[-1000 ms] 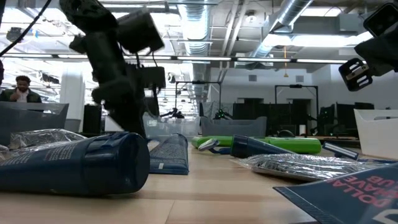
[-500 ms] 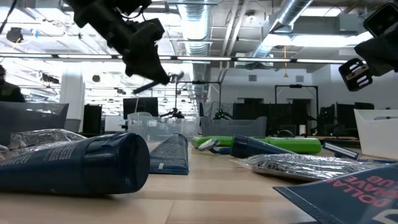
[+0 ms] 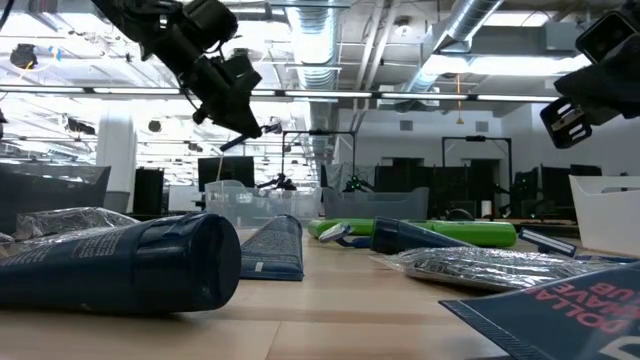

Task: Pick & Place Travel size toiletries
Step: Put the blue razor into the white transparent bin

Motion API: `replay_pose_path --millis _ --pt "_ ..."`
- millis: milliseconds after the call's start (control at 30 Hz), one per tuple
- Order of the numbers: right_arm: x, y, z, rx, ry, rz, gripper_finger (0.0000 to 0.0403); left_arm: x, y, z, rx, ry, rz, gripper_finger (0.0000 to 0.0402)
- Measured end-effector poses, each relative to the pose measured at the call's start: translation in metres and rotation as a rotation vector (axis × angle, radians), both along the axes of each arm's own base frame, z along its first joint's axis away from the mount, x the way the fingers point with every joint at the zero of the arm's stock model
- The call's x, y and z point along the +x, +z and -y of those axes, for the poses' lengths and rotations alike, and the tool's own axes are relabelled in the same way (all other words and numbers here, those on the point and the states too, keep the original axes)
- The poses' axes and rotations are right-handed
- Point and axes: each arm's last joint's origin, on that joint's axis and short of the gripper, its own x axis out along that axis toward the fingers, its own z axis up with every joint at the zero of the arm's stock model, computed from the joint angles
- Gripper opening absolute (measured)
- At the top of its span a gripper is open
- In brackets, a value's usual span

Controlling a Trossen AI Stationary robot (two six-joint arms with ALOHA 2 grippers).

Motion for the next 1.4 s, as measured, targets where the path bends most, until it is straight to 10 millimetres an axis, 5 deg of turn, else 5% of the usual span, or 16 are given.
replay_pose_path --millis 200,467,800,1167,1400 --pt "0.0 0.0 0.001 0.001 -0.013 0.0 0.0 0.012 -0.007 -0.016 -0.03 -0.014 -0.017 0.0039" --pt "0.0 0.0 0.001 0.001 -0.012 0.0 0.0 0.036 -0.041 -0.029 -0.065 -0.036 -0.151 0.0048" --pt "0.0 0.0 0.001 0.001 -0.012 0.0 0.0 0.038 -0.076 -0.045 -0.126 0.002 -0.247 0.0051" --pt "0.0 0.0 0.001 0.001 -0.012 0.0 0.0 0.034 -0.081 -0.053 -0.139 0.029 -0.259 0.0052" --pt "0.0 0.0 0.001 0.001 -0.012 0.0 0.0 0.035 -0.081 -0.052 -0.116 -0.014 -0.282 0.009"
